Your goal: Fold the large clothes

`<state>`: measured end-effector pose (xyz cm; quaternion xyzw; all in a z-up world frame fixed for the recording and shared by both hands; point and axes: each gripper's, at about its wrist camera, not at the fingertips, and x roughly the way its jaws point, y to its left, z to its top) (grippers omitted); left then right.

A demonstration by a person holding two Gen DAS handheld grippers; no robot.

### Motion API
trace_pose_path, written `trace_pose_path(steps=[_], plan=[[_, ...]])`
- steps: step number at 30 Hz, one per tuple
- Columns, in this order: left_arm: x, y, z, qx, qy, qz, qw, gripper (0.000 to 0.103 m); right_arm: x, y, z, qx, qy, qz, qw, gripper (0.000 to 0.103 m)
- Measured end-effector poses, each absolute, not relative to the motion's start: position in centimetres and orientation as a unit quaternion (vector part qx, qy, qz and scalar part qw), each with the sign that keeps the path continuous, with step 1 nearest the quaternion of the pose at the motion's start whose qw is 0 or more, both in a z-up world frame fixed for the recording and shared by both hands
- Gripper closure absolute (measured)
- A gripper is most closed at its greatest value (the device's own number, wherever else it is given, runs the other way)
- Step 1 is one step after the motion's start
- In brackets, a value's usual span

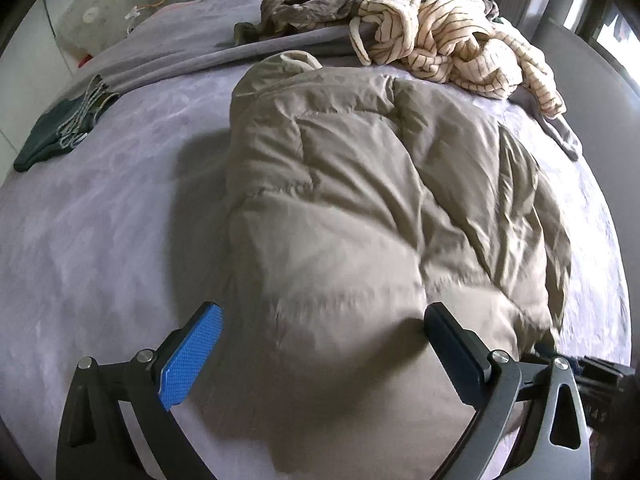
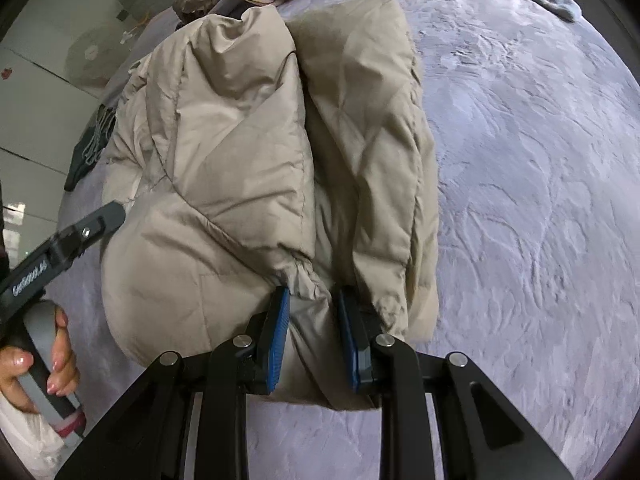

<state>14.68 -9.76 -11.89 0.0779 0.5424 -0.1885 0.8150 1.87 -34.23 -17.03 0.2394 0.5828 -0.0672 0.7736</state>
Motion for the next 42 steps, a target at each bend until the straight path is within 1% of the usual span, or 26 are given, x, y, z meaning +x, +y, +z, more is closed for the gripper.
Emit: trace_pose_path(steps=[2,10,11,13,14,15,19,20,24,25,27,28,31,32,36,42], plan=[[14.0,-9.2,-11.6,0.08,0.546,-0.185,0.813,0.002,1.4,-34.4,-16.7,0.245,0.583,-0.069,0.772,0.074],[10.9,-6.7,-10.1,0.074,0.565,-0.172,0.803,0.002,-1.2,-33.9,-12.9,0.262,0.578,-0.069,0.77,0.074],[10.4,-6.3,-9.7,0.074,0.564,-0.17,0.805,0.001,-1.6,-33.7,-12.2,0.262,0.577,-0.069,0.771,0.073],[9.5,-5.7,-9.1,0.075,0.561,-0.168,0.807,0.001,-2.3,-33.6,-11.2,0.263,0.574,-0.07,0.772,0.068],[9.0,-5.4,-8.7,0.075,0.561,-0.166,0.808,0.001,-2.6,-33.4,-10.9,0.264,0.572,-0.07,0.773,0.063],[8.5,-5.1,-8.3,0.076,0.561,-0.165,0.808,0.001,-3.1,-33.3,-10.2,0.264,0.569,-0.071,0.776,0.06],[7.2,-4.0,-6.5,0.079,0.554,-0.15,0.815,0.001,-4.3,-32.5,-8.1,0.254,0.561,-0.073,0.785,0.059],[6.9,-3.7,-5.9,0.078,0.549,-0.149,0.819,0.001,-4.4,-32.2,-7.6,0.248,0.559,-0.076,0.788,0.056],[5.7,-2.5,-3.1,0.071,0.524,-0.141,0.837,0.001,-4.9,-30.5,-4.7,0.202,0.542,-0.094,0.81,0.038],[5.6,-2.3,-2.5,0.071,0.519,-0.139,0.84,0.001,-5.3,-30.0,-3.7,0.19,0.532,-0.098,0.819,0.035],[5.4,-2.0,-1.4,0.069,0.511,-0.139,0.846,0.001,-5.6,-29.5,-2.2,0.176,0.52,-0.104,0.829,0.024],[5.3,-1.8,-0.9,0.065,0.509,-0.142,0.847,0.001,-5.7,-29.3,-1.5,0.168,0.512,-0.108,0.835,0.021],[4.9,-1.4,0.4,0.059,0.5,-0.142,0.852,0.001,-5.9,-29.0,0.1,0.156,0.498,-0.119,0.844,0.021],[4.8,-1.3,0.8,0.06,0.497,-0.14,0.854,0.001,-5.9,-29.0,0.4,0.153,0.496,-0.123,0.845,0.018],[4.3,-1.1,1.9,0.062,0.489,-0.131,0.86,0.001,-5.9,-28.6,1.8,0.137,0.481,-0.138,0.855,0.0],[4.0,-0.8,3.0,0.063,0.481,-0.124,0.866,0.001,-5.7,-28.3,2.6,0.133,0.471,-0.137,0.861,0.0]])
